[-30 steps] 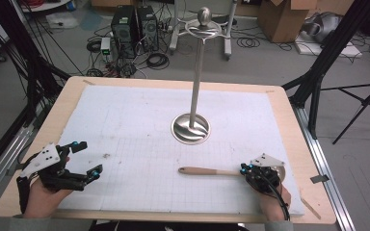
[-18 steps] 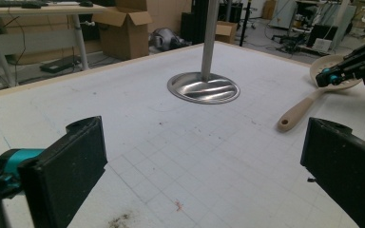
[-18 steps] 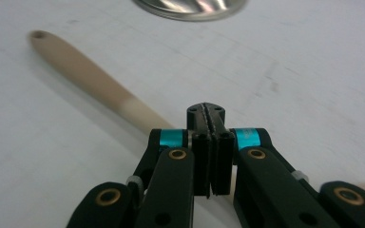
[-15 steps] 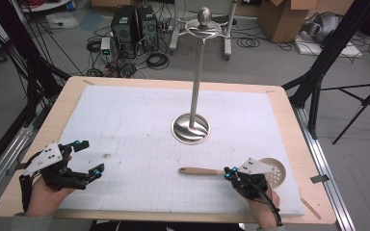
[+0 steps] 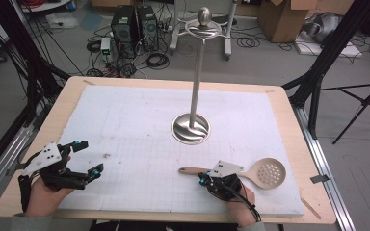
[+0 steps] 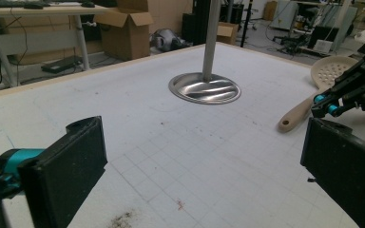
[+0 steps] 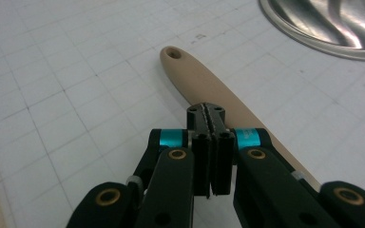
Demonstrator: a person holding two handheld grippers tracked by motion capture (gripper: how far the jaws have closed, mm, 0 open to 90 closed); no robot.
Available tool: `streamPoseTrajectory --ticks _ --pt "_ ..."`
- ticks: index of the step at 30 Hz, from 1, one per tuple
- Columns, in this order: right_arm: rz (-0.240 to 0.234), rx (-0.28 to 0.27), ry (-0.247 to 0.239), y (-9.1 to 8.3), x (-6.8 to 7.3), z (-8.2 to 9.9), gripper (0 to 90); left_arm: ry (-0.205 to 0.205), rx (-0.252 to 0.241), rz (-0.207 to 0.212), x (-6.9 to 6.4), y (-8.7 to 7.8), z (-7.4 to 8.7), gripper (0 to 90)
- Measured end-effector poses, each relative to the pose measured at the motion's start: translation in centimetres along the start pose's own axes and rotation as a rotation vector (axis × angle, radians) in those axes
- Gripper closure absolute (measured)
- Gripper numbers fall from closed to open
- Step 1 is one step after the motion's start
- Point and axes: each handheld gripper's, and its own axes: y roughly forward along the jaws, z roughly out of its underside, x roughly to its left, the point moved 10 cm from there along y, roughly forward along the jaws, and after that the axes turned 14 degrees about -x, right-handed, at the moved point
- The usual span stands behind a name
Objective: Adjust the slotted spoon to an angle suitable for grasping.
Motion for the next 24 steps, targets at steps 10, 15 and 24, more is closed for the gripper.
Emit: streamPoseTrajectory --ticks 10,15,24 --pt "-0.024 0.021 -0.022 2.6 0.5 -0.4 89.7 0.000 -0.005 -0.022 0.3 -0.9 -0.2 1.8" --pt "-0.013 0.020 -0.015 3.5 -0.1 -0.8 89.8 0.006 -0.009 -0.037 0.3 -1.4 -0.3 1.8" --pt "0.024 0.018 0.002 4.5 -1.6 -1.2 89.7 0.011 -0.009 -0.056 0.6 -2.2 -0.3 2.2"
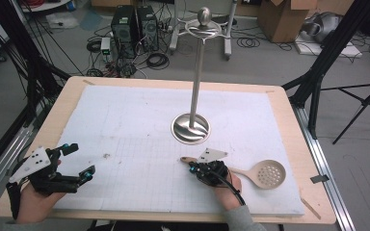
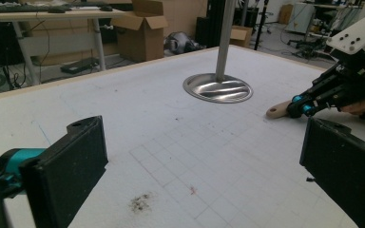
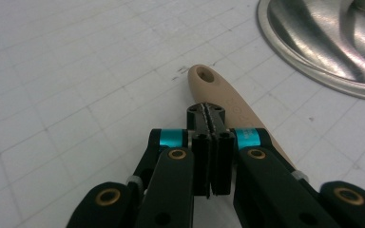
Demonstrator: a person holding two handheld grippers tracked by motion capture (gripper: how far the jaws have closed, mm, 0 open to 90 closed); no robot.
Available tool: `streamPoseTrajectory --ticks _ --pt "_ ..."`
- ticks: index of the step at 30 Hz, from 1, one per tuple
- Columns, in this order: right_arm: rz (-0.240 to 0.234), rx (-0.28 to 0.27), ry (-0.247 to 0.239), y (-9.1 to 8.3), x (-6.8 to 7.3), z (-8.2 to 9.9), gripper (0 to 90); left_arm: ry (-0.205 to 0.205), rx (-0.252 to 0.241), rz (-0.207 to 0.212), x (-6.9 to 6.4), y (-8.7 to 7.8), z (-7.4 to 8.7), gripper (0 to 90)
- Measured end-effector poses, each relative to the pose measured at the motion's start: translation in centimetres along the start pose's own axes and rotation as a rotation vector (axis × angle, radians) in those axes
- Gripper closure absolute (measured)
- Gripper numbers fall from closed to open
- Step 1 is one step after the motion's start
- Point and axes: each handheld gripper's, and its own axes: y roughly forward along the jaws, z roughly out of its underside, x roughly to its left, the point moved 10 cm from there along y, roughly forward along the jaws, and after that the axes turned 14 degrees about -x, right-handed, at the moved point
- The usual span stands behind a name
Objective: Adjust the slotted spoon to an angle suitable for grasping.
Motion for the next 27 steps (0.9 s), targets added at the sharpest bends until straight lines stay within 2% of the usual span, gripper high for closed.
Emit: streamPoseTrajectory --ticks 9,15,27 --pt "0.042 -0.001 0.023 0.8 -1.4 -0.4 89.7 0.001 0.000 -0.007 0.0 -0.3 0.0 2.2" --pt "0.072 -0.002 0.022 1.3 -2.4 -0.5 89.8 0.000 0.001 -0.009 0.0 -0.4 0.0 2.2" --pt "0.096 -0.002 0.029 1.6 -3.1 -0.7 89.7 0.001 0.005 -0.008 0.0 -0.3 0.1 2.2"
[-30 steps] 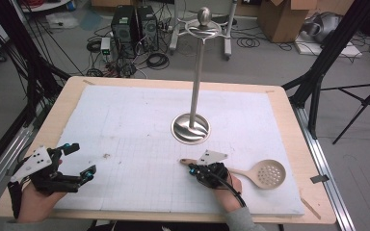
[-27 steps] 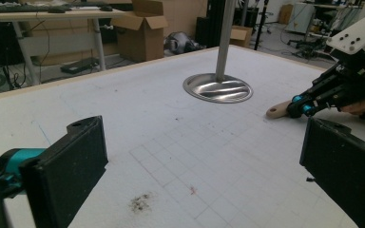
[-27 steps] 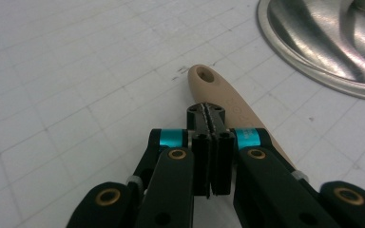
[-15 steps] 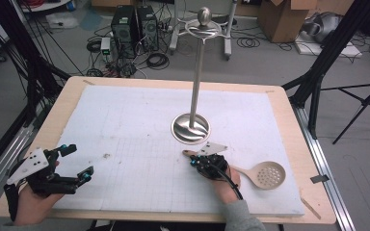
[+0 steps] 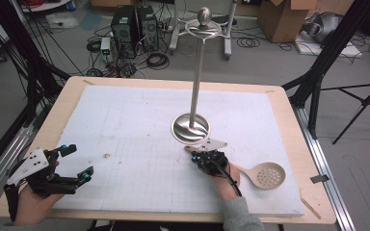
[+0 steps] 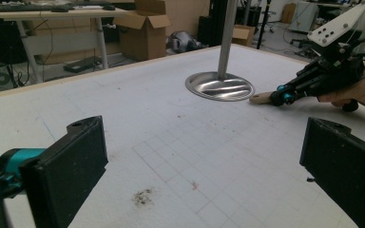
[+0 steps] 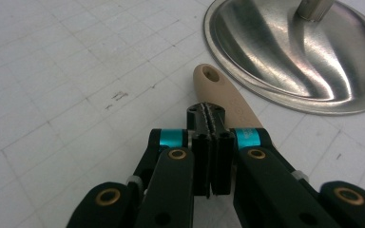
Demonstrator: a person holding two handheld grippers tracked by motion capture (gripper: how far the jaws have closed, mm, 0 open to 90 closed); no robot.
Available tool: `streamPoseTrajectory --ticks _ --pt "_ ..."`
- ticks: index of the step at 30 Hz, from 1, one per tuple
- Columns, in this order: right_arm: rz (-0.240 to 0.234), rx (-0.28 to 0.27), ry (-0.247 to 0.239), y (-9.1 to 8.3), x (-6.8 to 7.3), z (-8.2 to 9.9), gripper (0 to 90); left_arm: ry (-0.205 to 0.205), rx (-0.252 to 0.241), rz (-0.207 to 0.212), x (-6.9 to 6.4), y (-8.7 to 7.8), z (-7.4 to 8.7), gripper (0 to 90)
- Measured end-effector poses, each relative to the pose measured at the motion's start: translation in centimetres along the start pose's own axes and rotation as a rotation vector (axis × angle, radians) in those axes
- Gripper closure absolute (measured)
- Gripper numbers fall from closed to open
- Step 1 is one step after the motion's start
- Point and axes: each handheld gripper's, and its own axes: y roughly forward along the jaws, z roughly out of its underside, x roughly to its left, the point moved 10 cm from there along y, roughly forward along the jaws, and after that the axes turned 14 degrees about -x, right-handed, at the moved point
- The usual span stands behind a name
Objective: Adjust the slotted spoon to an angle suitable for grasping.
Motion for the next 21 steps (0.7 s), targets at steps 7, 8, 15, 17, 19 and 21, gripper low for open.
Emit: streamPoseTrajectory --ticks 7,8,15,17,19,21 --pt "0.017 0.003 0.003 0.23 -0.54 -0.06 89.7 -0.001 0.002 0.007 -0.08 0.21 0.04 2.2" --pt "0.020 0.003 -0.001 0.27 -0.62 -0.08 89.7 0.000 0.001 0.007 -0.07 0.22 0.04 2.2" --pt "0.023 0.005 0.007 0.30 -0.70 -0.08 89.7 0.000 0.006 0.016 -0.19 0.57 0.21 2.2" --pt "0.024 0.005 0.003 0.32 -0.71 -0.09 89.6 0.000 0.007 0.018 -0.23 0.63 0.20 2.2" --pt "0.021 0.002 0.001 0.24 -0.65 -0.13 89.6 -0.001 0.003 0.020 -0.21 0.65 0.11 2.2" --pt "0.007 -0.021 0.025 -0.01 -0.47 -0.47 89.5 -0.005 -0.001 0.017 -0.11 0.61 0.03 2.2"
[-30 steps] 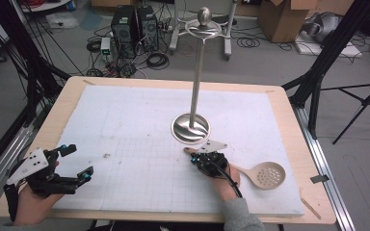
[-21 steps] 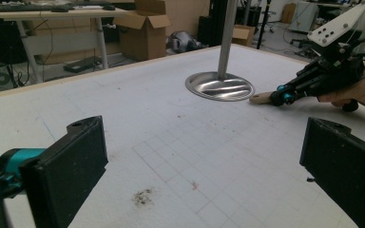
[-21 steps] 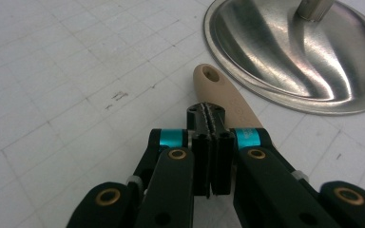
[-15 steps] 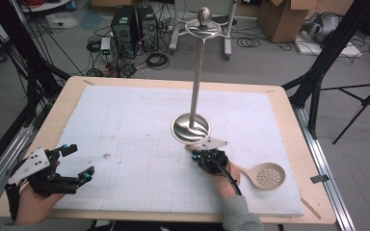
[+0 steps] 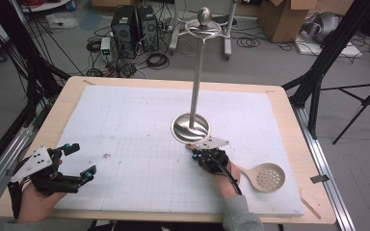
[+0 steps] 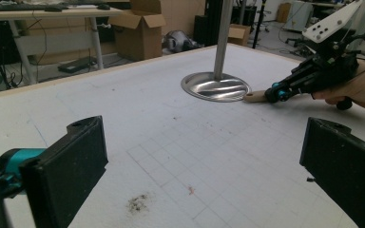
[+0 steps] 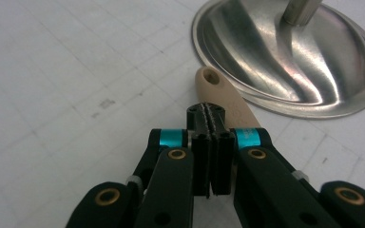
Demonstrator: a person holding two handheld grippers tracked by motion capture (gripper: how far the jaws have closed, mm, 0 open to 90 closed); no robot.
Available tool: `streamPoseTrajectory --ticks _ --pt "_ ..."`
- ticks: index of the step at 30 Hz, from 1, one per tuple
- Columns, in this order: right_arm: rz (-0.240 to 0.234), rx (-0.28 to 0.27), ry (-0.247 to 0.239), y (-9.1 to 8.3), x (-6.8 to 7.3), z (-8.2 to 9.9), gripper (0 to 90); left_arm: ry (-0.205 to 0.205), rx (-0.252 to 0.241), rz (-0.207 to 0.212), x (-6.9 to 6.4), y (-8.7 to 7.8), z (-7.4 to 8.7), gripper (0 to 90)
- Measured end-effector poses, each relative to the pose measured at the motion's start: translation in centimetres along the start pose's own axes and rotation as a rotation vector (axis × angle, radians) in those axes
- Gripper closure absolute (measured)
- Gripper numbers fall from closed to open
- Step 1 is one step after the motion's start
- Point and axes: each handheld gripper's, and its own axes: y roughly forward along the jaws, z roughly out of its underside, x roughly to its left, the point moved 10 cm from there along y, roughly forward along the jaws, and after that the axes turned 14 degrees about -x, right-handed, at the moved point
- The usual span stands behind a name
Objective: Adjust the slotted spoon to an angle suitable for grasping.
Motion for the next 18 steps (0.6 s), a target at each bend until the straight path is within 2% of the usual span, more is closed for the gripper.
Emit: streamPoseTrajectory --ticks 5,11,13,18 --pt "-0.043 -0.051 -0.026 -1.5 0.5 -1.3 88.4 -0.003 -0.002 -0.007 0.2 -0.1 0.0 2.2" --pt "-0.068 -0.095 -0.019 -3.9 -0.2 -2.8 85.6 0.001 -0.001 -0.004 0.1 -0.1 0.0 2.2" --pt "-0.098 -0.092 -0.013 -4.7 -0.3 -3.0 79.7 -0.002 0.001 -0.005 0.1 0.0 0.1 2.2" --pt "-0.149 -0.074 -0.048 -5.6 -0.6 -3.1 64.5 -0.004 0.008 -0.004 0.2 0.2 0.3 2.2"
